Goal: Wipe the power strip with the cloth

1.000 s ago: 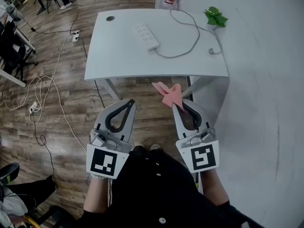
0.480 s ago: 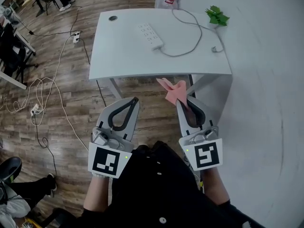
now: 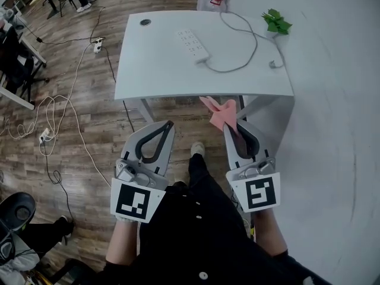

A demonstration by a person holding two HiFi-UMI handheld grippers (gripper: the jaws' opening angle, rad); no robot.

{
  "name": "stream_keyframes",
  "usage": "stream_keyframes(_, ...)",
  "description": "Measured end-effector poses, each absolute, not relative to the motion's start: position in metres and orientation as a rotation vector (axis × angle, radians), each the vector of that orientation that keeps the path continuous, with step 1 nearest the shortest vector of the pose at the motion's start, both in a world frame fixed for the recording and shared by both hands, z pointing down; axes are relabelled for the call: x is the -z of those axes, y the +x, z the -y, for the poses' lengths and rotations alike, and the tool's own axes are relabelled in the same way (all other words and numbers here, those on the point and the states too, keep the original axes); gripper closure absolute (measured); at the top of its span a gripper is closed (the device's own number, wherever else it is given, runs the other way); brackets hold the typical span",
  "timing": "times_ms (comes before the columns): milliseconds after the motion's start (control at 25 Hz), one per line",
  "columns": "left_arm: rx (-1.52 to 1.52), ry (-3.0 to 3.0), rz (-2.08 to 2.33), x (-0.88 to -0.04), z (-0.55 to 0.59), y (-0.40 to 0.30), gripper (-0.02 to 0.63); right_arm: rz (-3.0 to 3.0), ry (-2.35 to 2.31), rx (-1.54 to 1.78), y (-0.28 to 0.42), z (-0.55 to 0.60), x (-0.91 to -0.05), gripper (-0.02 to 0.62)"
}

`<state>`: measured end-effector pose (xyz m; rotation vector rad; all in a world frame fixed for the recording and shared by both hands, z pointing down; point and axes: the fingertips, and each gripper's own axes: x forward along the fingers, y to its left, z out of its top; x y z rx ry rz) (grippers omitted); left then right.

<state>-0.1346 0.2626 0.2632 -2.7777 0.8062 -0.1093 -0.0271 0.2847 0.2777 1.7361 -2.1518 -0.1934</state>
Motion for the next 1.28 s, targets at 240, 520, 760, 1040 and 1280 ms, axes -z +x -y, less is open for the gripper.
stream_keyframes(240,0.118,-2.772,-0.828,-0.270,-0.229,-0.118,0.592,2.164,1.723,0.199,-0.006,-0.250,-0.285,0.543)
stream_keyframes(520,0.151,-2.764,-0.871,-0.273,-0.177,-0.091,0.592,2.193,1.677,0.207,0.025,-0.191,-0.286,0.545)
stream_keyframes(760,0.193,-2.753,-0.937,-0.279,-0.128,-0.064,0.592,2.228,1.625,0.191,0.055,-0.134,-0.289,0.543)
stream_keyframes(1040,0.212,-2.732,-0.993,-0.275,-0.070,-0.027,0.592,2.279,1.568,0.193,0.090,-0.069,-0.290,0.543)
stream_keyframes(1280,0.227,-2.699,-1.032,-0.277,-0.023,0.003,0.592,2.309,1.530,0.180,0.119,-0.019,-0.298,0.543)
